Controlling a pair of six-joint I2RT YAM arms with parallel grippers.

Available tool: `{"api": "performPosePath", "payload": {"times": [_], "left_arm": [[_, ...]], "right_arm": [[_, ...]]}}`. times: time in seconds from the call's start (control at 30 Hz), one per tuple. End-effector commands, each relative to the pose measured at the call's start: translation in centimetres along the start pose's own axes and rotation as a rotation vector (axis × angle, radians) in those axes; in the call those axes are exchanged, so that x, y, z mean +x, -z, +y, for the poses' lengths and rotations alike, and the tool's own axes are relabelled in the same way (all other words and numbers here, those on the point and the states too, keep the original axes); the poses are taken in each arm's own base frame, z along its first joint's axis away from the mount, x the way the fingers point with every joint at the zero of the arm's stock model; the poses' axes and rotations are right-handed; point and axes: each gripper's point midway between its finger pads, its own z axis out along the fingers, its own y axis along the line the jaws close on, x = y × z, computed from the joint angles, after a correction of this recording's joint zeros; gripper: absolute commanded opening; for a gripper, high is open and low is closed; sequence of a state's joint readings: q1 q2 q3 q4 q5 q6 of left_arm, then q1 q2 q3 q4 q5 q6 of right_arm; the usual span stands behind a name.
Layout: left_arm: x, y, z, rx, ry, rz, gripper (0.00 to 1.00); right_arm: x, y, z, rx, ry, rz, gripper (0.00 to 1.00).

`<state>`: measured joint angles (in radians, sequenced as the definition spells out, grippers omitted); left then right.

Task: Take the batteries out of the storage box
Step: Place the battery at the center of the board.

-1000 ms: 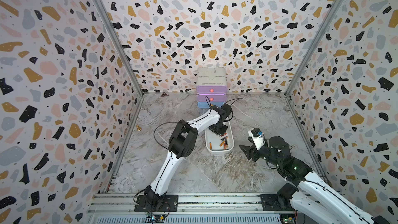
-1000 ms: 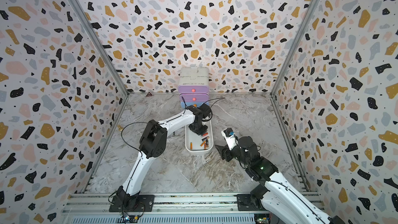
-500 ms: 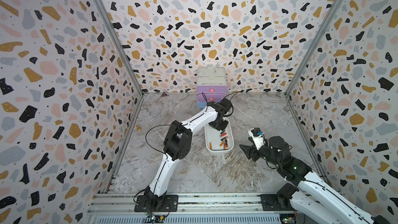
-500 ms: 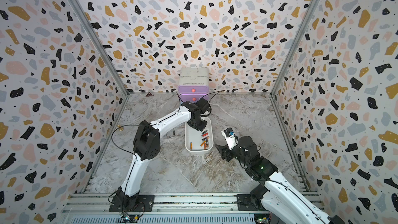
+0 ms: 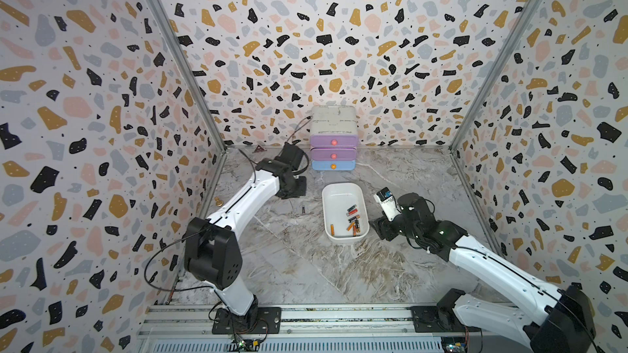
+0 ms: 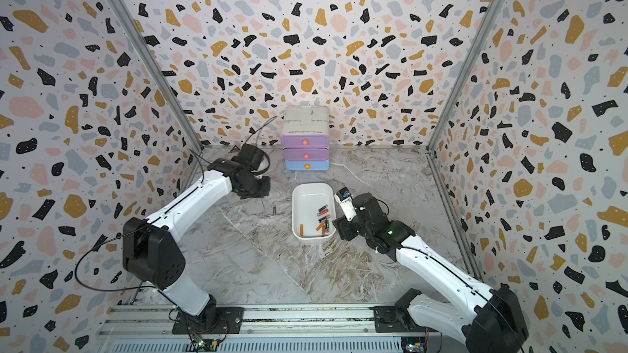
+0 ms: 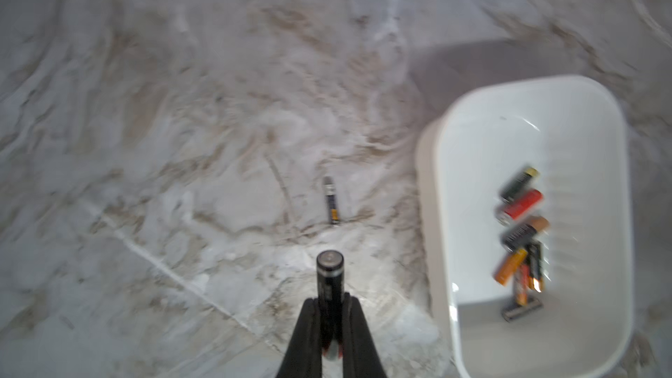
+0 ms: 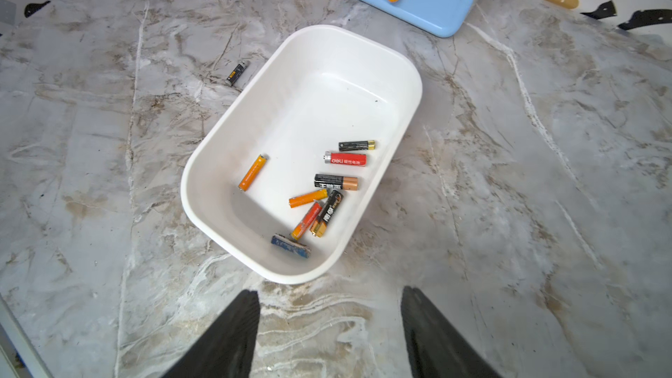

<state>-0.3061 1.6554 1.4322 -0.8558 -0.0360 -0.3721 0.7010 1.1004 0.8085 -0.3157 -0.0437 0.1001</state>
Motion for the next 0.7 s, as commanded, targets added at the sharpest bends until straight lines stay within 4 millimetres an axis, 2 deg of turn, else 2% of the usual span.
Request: {"api": "performPosePath", "payload": {"times": [0.0, 0.13, 0.27, 0.4, 0.67], "left_arm": [[0.8, -3.1, 1.5, -0.029, 0.047, 0.050, 0.00], [1.6, -6.7, 2.5, -0.049, 0.052, 0.135, 0.00], [1.6, -9.5, 1.8, -0.029, 0.052, 0.185, 0.00], [1.1, -11.1, 1.6, -0.046, 0.048, 0.183, 0.00], [1.9, -13.1, 0.4, -0.070, 0.001, 0.219, 0.00]], "right_arm": [[0.3, 0.1, 0.9, 0.010, 0.029, 0.042, 0.68], [0.5, -0.4, 1.3, 0.005, 0.026, 0.058, 0.68], [0.9, -0.4, 1.1, 0.024, 0.035, 0.086, 0.68], [1.2, -0.2, 0.9, 0.032, 0.041, 0.088, 0.68], [1.1, -0.2, 0.9, 0.032, 0.047, 0.078, 0.69]]}}
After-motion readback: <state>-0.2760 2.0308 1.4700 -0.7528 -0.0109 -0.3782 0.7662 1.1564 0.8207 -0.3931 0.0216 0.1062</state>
